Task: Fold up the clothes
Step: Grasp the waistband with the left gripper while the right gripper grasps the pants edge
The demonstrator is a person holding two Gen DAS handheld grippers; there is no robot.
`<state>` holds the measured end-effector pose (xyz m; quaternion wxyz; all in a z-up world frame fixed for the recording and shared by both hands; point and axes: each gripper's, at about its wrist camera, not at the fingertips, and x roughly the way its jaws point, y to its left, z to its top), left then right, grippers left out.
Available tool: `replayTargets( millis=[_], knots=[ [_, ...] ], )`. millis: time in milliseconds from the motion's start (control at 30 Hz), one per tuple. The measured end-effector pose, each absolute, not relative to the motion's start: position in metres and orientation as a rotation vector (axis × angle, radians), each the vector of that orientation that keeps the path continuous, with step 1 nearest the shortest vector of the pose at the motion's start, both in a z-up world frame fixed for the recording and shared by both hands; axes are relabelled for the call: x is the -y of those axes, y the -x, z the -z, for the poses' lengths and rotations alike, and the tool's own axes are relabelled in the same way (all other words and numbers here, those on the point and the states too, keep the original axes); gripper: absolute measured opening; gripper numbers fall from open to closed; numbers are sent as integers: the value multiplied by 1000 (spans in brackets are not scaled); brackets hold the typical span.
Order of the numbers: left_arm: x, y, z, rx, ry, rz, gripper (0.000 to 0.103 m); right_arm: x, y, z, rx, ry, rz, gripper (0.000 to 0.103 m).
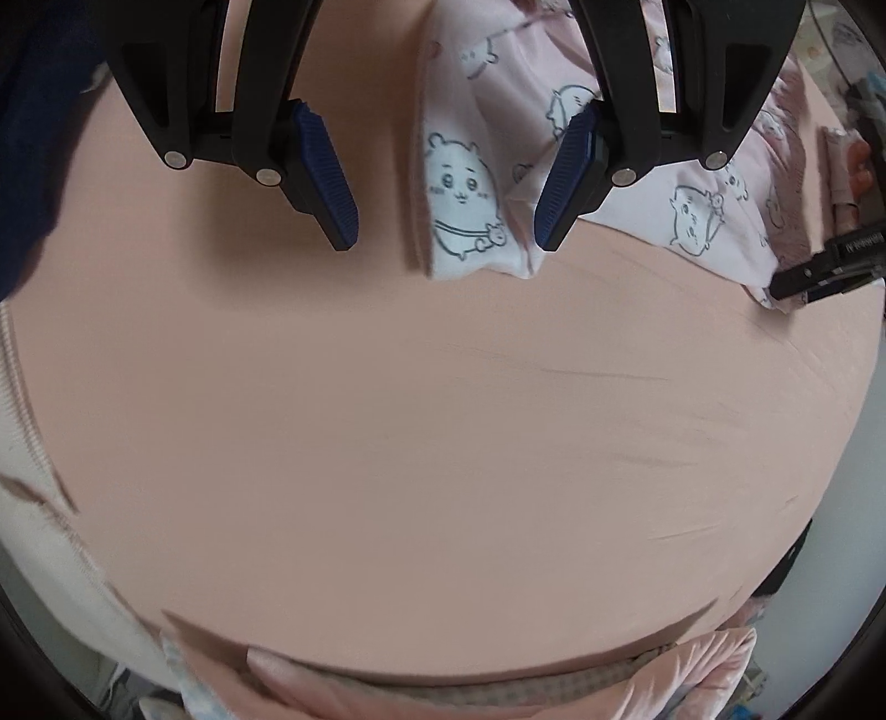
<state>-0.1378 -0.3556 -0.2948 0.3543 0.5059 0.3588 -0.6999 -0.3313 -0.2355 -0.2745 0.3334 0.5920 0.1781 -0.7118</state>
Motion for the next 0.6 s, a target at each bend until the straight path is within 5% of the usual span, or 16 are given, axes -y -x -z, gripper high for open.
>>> replayTargets(
  millis=[67, 167, 467, 600],
  knots=[
    [350, 139, 295, -892, -1299, 1816, 72, 236, 333, 280, -429, -1568, 1854, 64],
    [340, 142, 289, -830, -1269, 1855, 41, 236, 333, 280, -372, -1551, 1848, 48],
    [317, 148, 287, -778, -1231, 1917, 22, 238, 323, 281, -319, -1531, 1833, 10],
    [306, 152, 281, -725, -1237, 1956, 19, 238, 319, 276, -283, -1489, 1849, 8]
  ],
)
